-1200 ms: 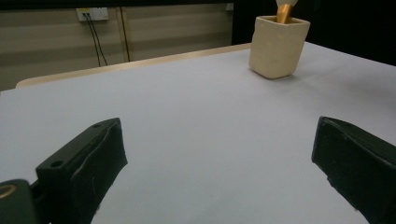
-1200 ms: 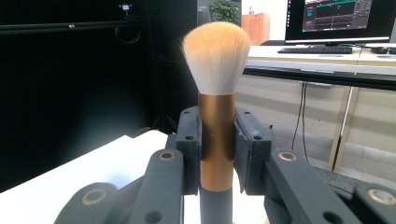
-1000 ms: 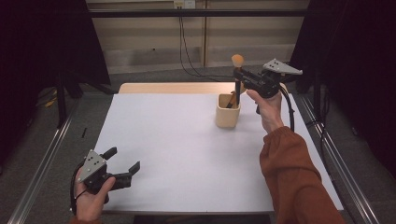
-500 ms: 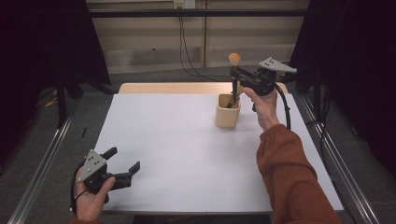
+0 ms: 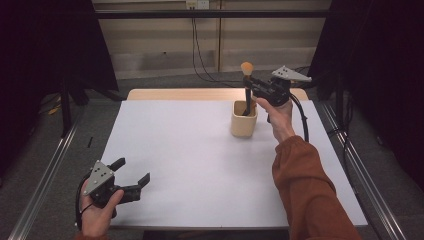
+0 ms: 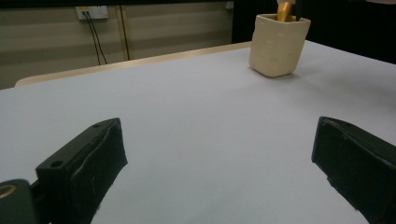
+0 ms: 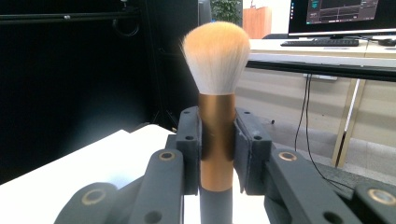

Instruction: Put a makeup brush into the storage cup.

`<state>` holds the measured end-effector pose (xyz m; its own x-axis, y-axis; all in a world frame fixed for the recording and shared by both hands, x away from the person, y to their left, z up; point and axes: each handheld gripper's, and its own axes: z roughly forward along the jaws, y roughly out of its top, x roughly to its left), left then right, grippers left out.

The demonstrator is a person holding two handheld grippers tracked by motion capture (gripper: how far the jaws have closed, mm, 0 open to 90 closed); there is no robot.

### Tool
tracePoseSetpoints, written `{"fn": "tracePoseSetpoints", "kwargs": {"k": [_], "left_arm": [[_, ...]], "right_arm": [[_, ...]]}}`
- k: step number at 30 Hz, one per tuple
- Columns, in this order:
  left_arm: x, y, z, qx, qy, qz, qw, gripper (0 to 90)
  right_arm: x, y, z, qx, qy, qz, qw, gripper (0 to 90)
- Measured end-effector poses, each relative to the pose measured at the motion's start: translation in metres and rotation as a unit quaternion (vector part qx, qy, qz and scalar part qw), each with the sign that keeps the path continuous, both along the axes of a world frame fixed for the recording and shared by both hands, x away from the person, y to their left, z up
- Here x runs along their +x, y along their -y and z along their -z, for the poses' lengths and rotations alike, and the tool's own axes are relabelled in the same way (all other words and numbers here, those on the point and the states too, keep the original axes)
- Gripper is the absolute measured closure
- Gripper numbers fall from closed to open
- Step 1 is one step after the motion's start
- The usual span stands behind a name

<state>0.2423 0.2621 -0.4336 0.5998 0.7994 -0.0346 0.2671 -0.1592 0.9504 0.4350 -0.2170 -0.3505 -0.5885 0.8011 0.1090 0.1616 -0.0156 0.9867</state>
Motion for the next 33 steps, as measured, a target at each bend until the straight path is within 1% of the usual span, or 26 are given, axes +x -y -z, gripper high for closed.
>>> {"fn": "tracePoseSetpoints", "kwargs": {"k": [6, 18, 19, 23, 29, 33], "left_arm": [[0.000, 0.000, 0.000, 0.001, 0.000, 0.000, 1.0000, 2.7], [0.000, 0.000, 0.000, 0.004, 0.001, 0.001, 1.0000, 2.7], [0.000, 0.000, 0.000, 0.004, 0.001, 0.001, 1.0000, 2.7], [0.000, 0.000, 0.000, 0.004, 0.000, 0.000, 1.0000, 2.7], [0.000, 0.000, 0.000, 0.004, -0.002, -0.001, 1.0000, 2.7], [0.000, 0.000, 0.000, 0.004, -0.002, -0.001, 1.0000, 2.7]], "right_arm": [[0.000, 0.001, 0.010, -0.006, -0.010, 0.001, 0.9999, 74.5], [-0.003, 0.007, 0.023, 0.000, -0.015, 0.005, 0.9999, 74.5], [-0.003, 0.008, 0.024, -0.004, -0.015, 0.007, 0.9999, 74.5], [-0.004, 0.008, 0.027, -0.005, -0.017, 0.007, 0.9998, 74.5], [-0.005, 0.012, 0.039, -0.007, -0.028, 0.006, 0.9996, 74.5], [-0.006, 0.012, 0.042, -0.007, -0.028, 0.004, 0.9996, 74.5]]}}
